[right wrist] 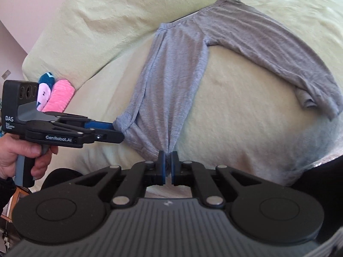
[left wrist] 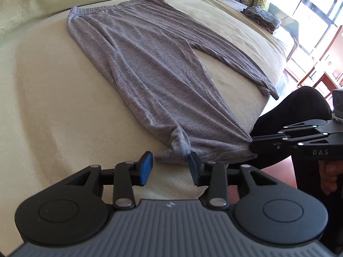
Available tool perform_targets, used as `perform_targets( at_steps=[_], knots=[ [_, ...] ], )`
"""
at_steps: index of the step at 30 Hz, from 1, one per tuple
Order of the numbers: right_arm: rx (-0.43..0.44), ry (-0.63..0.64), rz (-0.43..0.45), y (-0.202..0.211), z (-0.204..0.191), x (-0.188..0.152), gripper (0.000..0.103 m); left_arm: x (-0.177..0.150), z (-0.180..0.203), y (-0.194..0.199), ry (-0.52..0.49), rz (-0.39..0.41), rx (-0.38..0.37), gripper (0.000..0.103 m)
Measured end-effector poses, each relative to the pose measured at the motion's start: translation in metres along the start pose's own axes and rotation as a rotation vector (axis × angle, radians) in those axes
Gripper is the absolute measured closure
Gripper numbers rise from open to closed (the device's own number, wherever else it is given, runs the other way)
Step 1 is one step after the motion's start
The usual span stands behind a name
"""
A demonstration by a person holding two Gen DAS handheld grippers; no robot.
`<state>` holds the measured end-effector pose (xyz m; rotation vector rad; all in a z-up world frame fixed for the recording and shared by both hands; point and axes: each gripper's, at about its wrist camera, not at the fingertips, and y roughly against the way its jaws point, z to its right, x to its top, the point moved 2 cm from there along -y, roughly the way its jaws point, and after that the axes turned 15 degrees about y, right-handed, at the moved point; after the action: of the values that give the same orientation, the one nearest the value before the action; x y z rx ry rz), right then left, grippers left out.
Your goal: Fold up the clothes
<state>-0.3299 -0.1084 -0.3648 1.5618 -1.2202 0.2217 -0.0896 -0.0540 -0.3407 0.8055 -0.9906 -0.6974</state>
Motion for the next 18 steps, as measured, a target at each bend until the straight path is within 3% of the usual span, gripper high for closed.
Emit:
perform_targets(
  at_steps=[2,5,7,8,9,14,16,17,18],
  knots=[
    [-0.004,0.005,0.000,0.000,0.001,0.000,0.099,-0.001,0.000,0.000,0.004,0.001,0.006,0.088],
    [0.001,0.014,-0.010,0.000,-0.001,-0.001,0.099,-0.002,0.002,0.011,-0.004,0.034,0.013,0.088],
    [-0.002,0.047,-0.018,-0.001,-0.004,-0.001,0.099,-0.001,0.006,0.020,-0.004,0.057,0.005,0.075],
    [-0.001,0.058,-0.021,-0.002,-0.006,-0.001,0.099,0.001,0.008,0.022,-0.016,0.067,0.013,0.056],
    [0.002,0.057,-0.020,-0.001,-0.007,-0.002,0.099,0.002,0.013,0.023,-0.038,0.076,0.027,0.048],
    [0.003,0.058,-0.006,0.004,-0.005,0.002,0.099,0.006,0.031,0.001,-0.116,0.061,0.058,0.048],
    [-0.006,0.074,-0.009,0.005,-0.003,0.003,0.100,0.007,0.028,-0.009,-0.082,0.036,0.053,0.066],
    [-0.016,0.087,-0.012,0.006,-0.003,0.003,0.099,0.008,0.026,-0.012,-0.060,0.024,0.048,0.093],
    [-0.023,0.097,-0.014,0.006,-0.003,0.003,0.100,0.006,0.022,-0.010,-0.042,0.020,0.043,0.093]
  ],
)
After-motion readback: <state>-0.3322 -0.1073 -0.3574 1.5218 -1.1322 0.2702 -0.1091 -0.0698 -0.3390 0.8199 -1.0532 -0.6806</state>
